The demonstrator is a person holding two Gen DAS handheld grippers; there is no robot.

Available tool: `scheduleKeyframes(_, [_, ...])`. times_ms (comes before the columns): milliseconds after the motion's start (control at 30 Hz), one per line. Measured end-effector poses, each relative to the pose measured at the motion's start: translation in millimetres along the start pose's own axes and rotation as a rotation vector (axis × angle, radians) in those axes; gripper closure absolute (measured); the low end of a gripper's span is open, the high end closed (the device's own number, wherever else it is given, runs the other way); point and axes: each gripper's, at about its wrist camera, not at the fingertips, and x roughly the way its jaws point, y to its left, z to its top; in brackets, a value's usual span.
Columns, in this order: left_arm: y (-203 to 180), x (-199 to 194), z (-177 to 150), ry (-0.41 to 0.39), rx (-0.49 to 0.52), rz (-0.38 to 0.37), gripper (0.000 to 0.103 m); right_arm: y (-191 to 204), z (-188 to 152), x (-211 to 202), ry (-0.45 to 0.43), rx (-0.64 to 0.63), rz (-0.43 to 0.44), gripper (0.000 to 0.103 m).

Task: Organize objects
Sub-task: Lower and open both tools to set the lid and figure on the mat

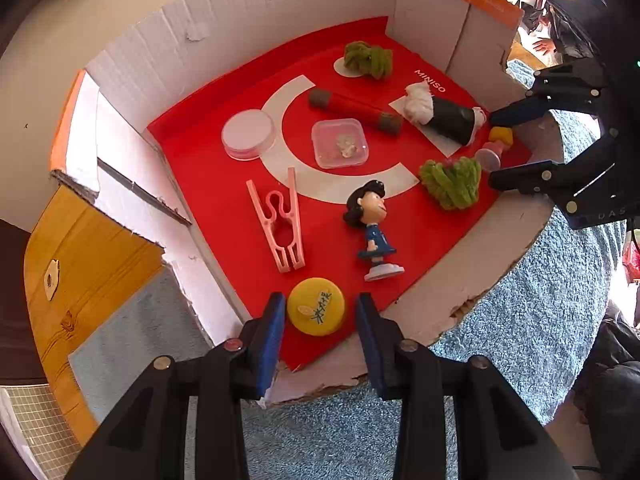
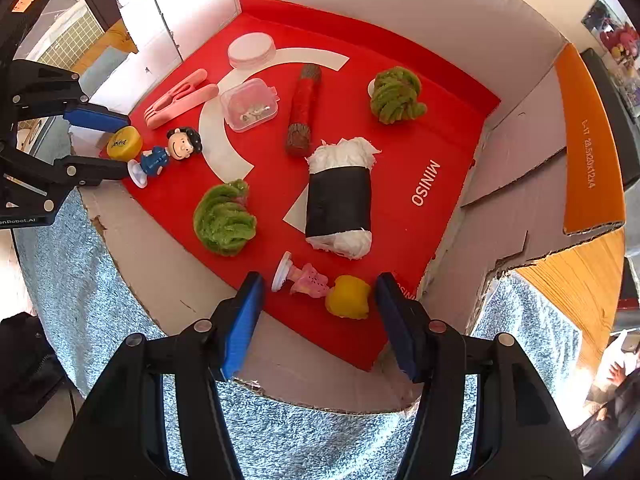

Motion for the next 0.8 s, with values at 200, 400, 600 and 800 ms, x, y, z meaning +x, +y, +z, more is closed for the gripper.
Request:
scheduleKeyframes(200, [5.6,-2.4,2.5,-0.009,-0.004,0.009,0.054,-3.4,-2.4,-1.3,0.003,0.001,-0.001,0.046])
scheduleKeyframes(400, [5.4,-3.6,4.9,-0.016,-0.012,0.002,0.053,-7.0,-5.5,-4.4,-0.004,0.010,-0.001,0.046])
scheduleKeyframes(600, [7.2,-9.4,5.3,-0.023,-0.013,0.009,0.053,-10.9,-10.6,-8.7,-0.010,0.007,-0.011,0.045])
scheduleKeyframes(800, [9.4,-19.5,7.3,-0.045,-0.025,0.017,0.051,-16.8,-17.1,-18.5,-0.029,0.018,-0.008,0.034])
